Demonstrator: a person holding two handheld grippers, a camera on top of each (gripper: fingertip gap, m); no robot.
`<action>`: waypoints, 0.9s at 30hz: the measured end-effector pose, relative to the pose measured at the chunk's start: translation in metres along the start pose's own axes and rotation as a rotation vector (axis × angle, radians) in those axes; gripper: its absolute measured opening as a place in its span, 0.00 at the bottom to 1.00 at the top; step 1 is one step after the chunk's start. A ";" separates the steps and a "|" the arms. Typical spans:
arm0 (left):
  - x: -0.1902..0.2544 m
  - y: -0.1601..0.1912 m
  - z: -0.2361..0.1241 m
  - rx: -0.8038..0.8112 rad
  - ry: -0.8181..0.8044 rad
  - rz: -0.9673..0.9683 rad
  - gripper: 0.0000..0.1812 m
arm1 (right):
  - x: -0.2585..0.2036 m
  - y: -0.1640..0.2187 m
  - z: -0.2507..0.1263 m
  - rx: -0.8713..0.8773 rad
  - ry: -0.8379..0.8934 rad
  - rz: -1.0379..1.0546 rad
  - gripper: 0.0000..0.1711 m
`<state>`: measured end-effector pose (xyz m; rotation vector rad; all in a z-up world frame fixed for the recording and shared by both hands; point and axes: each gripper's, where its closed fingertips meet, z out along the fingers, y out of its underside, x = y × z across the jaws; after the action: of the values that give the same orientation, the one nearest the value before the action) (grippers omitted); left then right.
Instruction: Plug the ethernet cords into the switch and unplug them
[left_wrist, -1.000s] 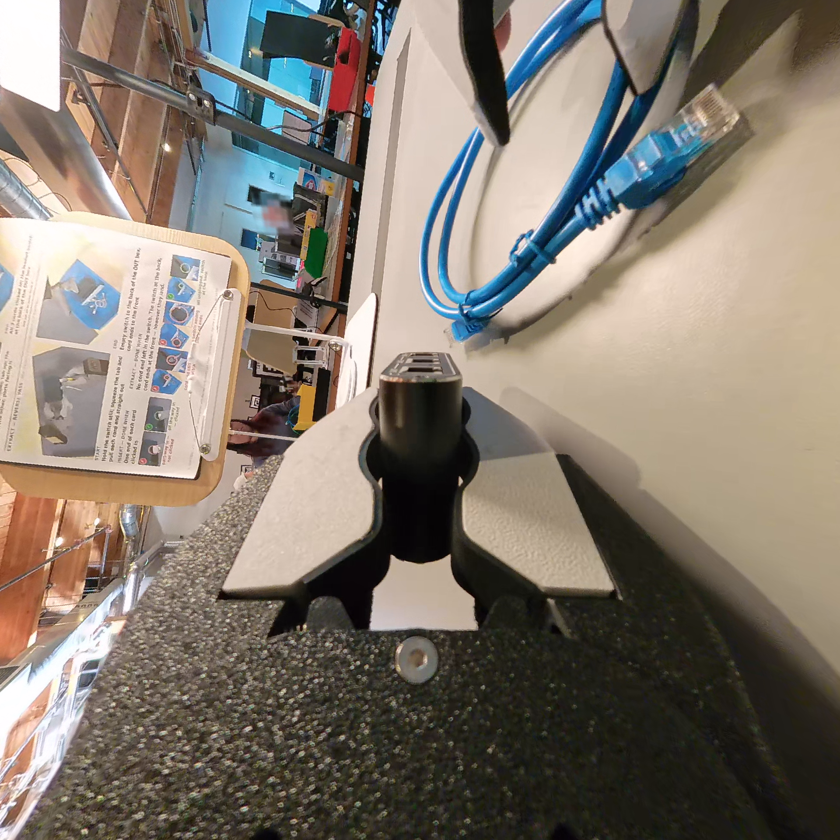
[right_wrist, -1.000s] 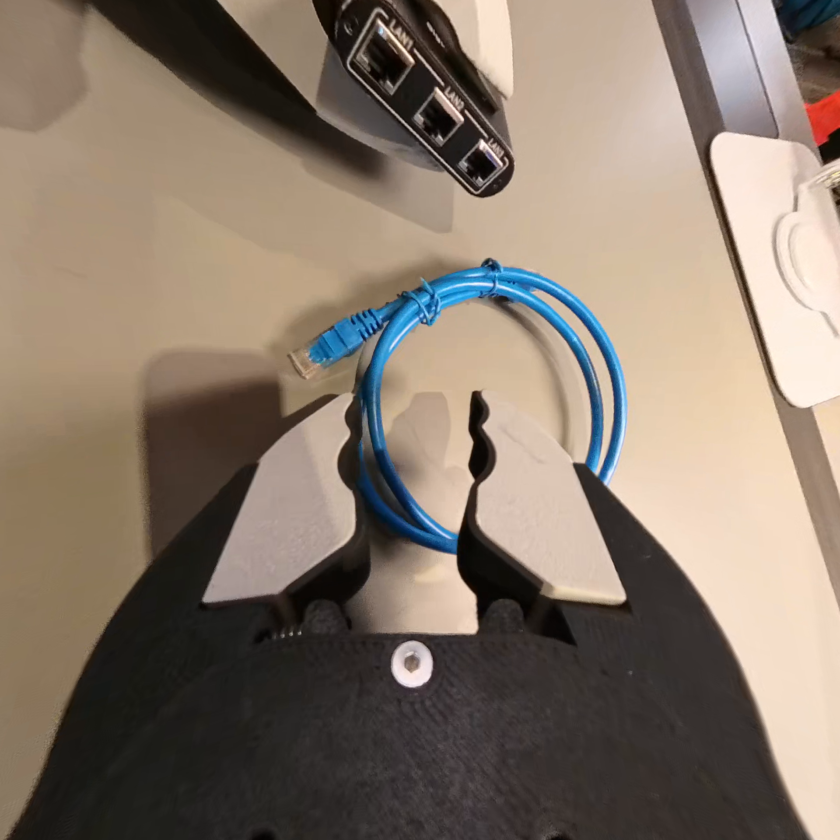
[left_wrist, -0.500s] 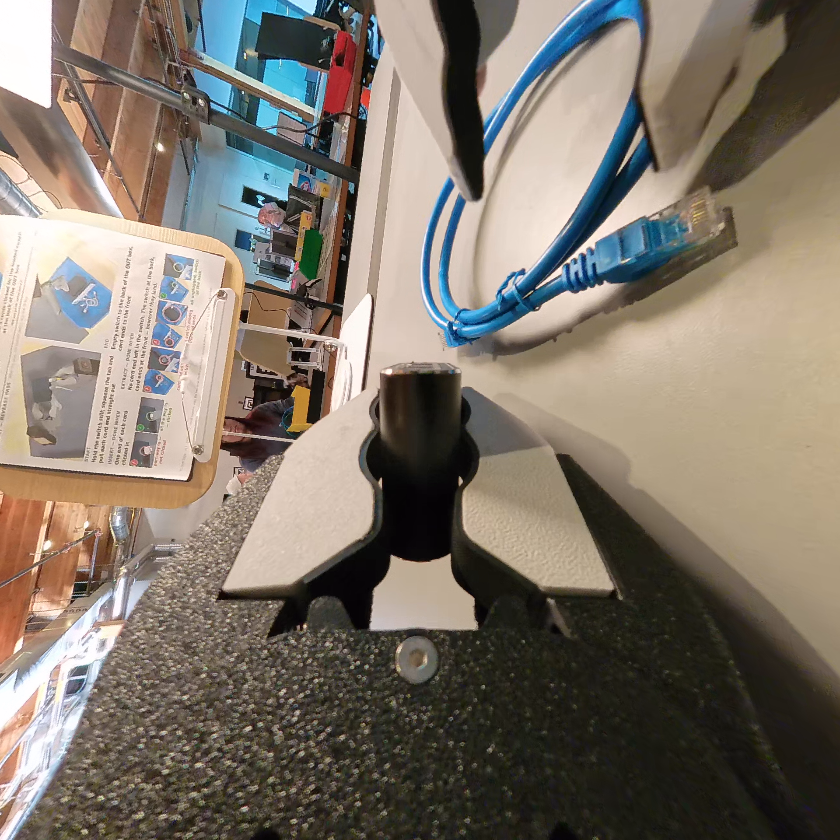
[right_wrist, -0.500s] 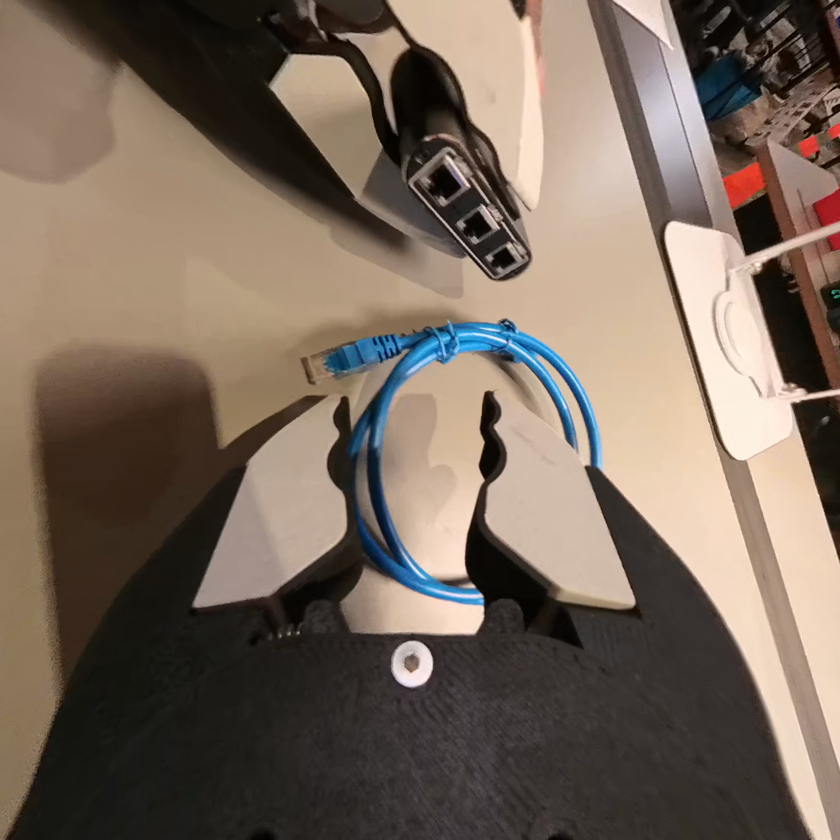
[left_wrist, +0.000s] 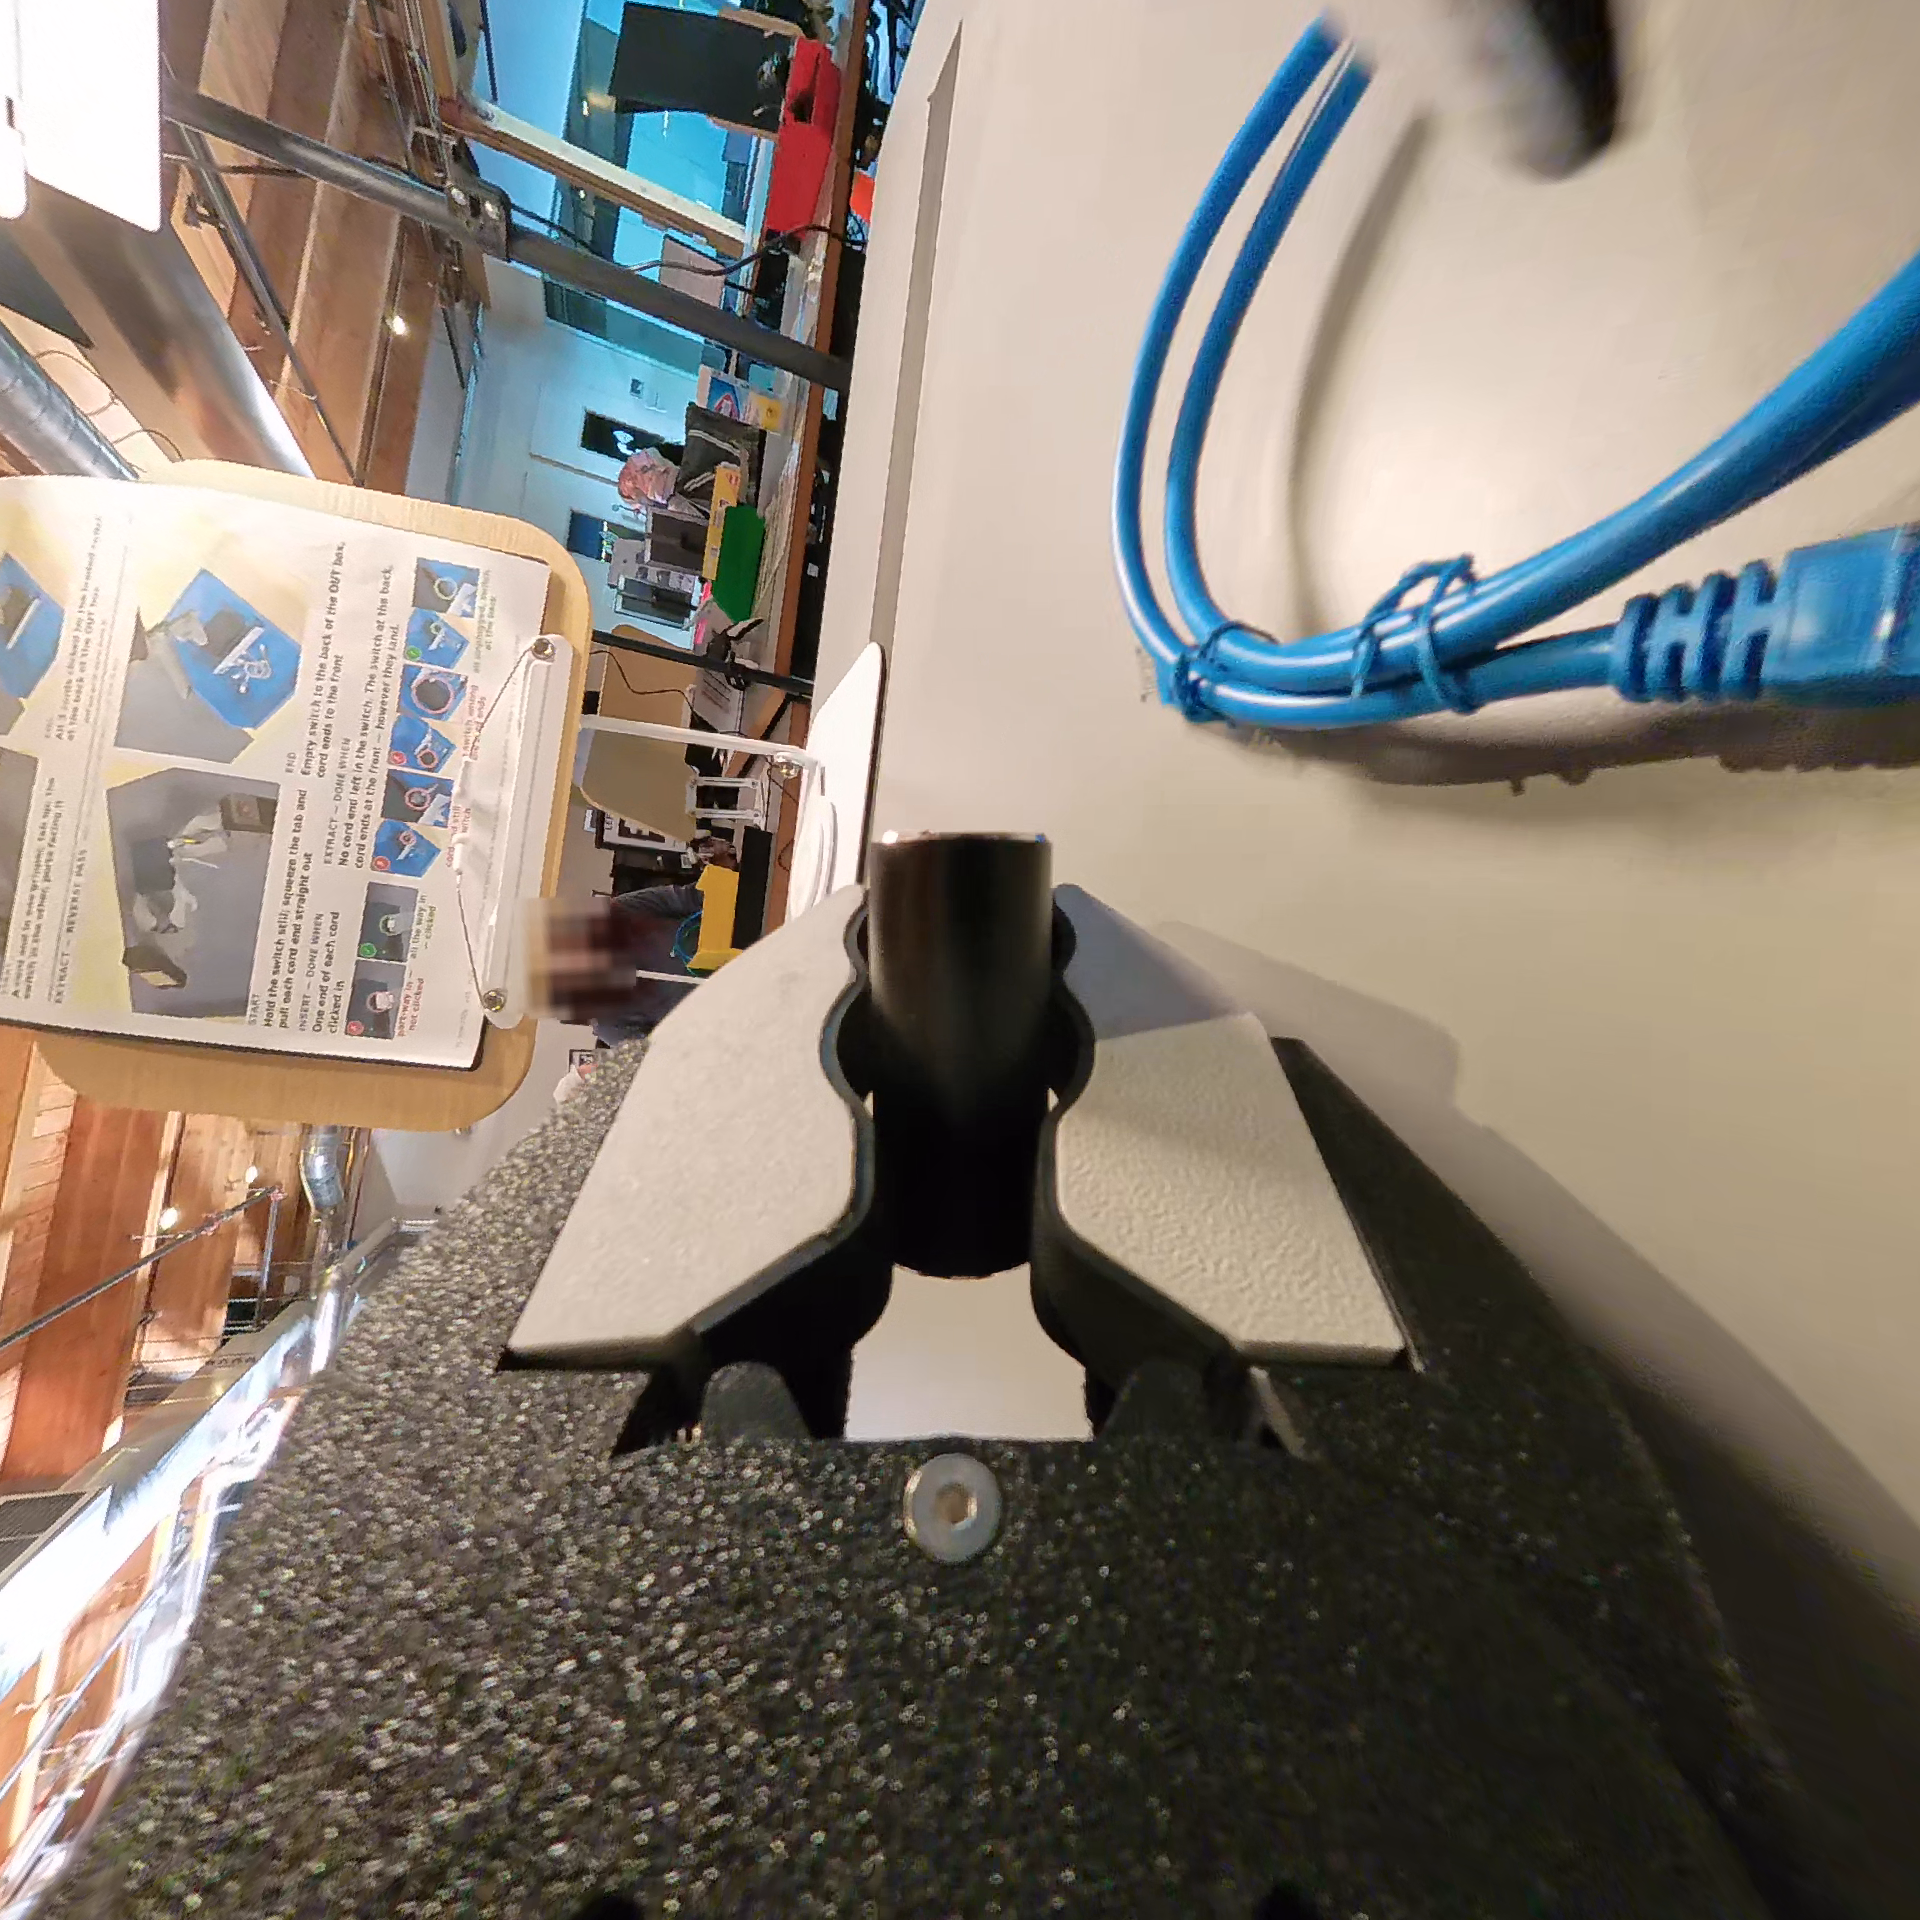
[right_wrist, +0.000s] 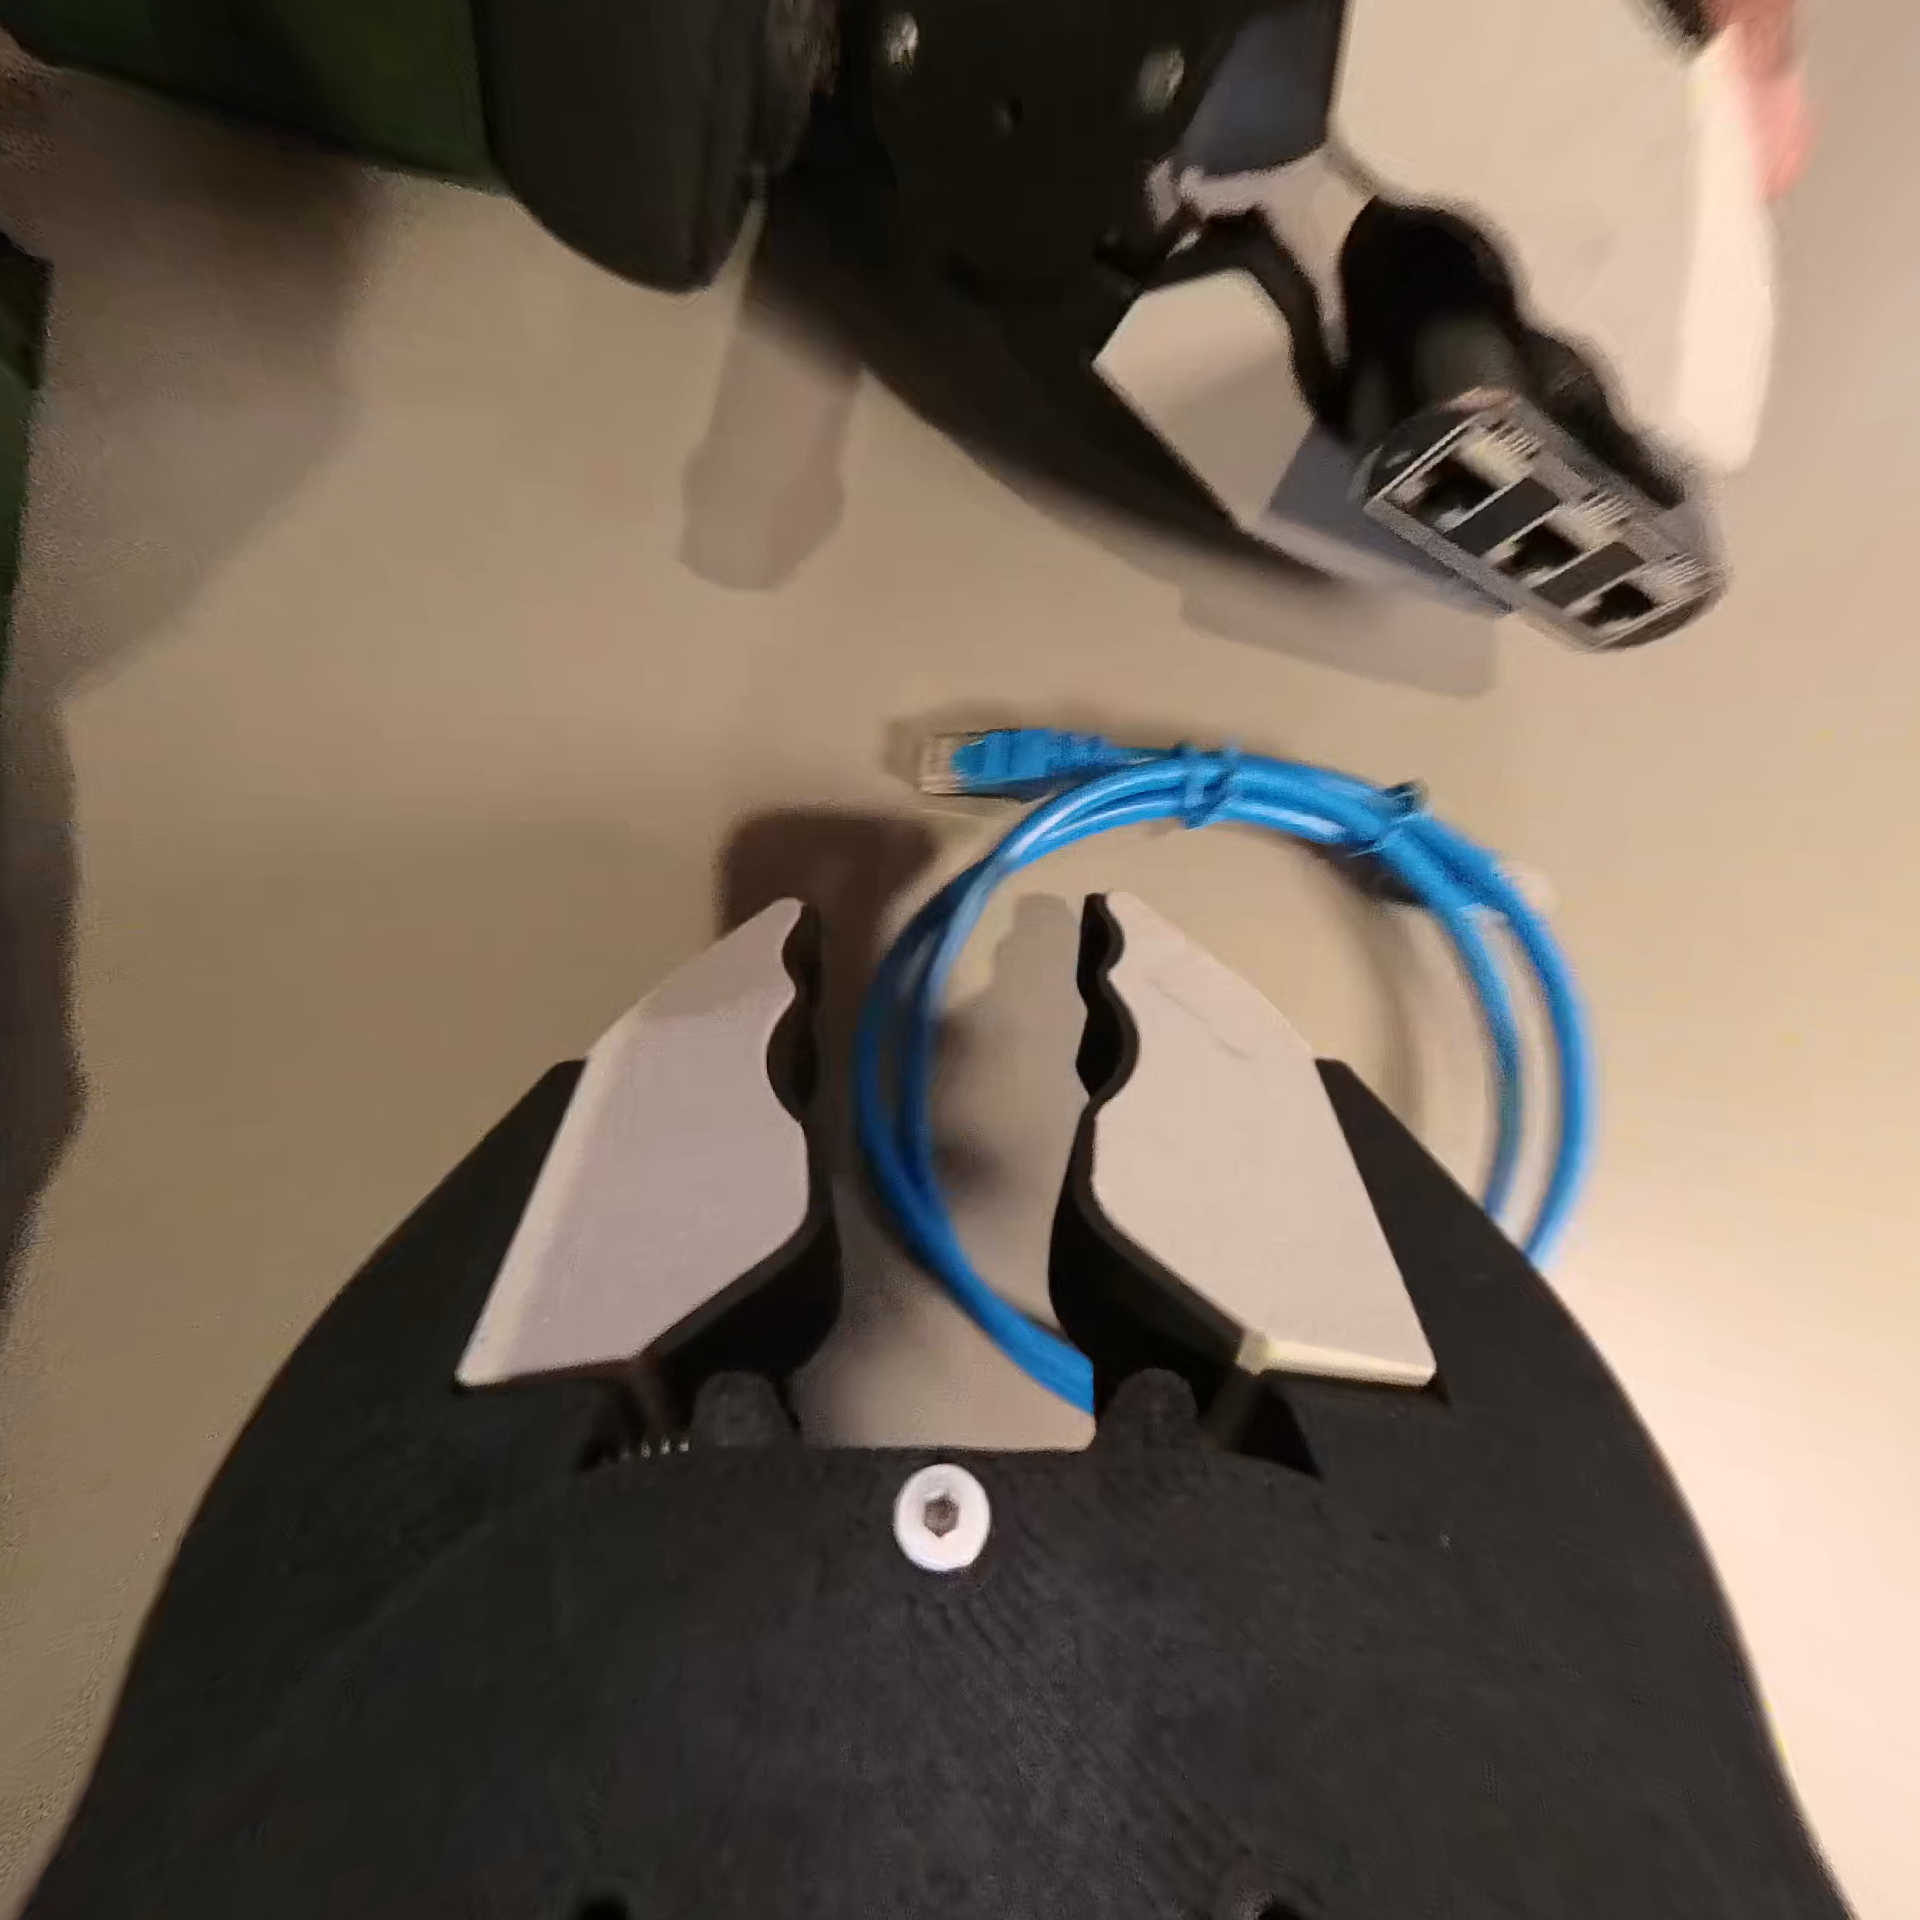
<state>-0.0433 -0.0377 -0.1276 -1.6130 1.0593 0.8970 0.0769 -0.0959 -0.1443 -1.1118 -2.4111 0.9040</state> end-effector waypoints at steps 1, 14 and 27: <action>-0.001 0.001 -0.001 0.002 -0.004 0.004 0.16 | 0.010 -0.004 -0.004 0.018 0.042 -0.046 0.28; -0.018 0.030 -0.009 -0.043 -0.063 0.029 0.15 | 0.021 -0.029 0.034 0.048 -0.224 -0.441 0.38; -0.009 0.029 -0.010 -0.031 -0.030 0.036 0.15 | 0.075 -0.004 0.051 -0.216 -0.048 -0.199 0.12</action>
<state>-0.0727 -0.0501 -0.1262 -1.6051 1.0613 0.9633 0.0001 -0.0610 -0.1770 -0.9063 -2.6515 0.6250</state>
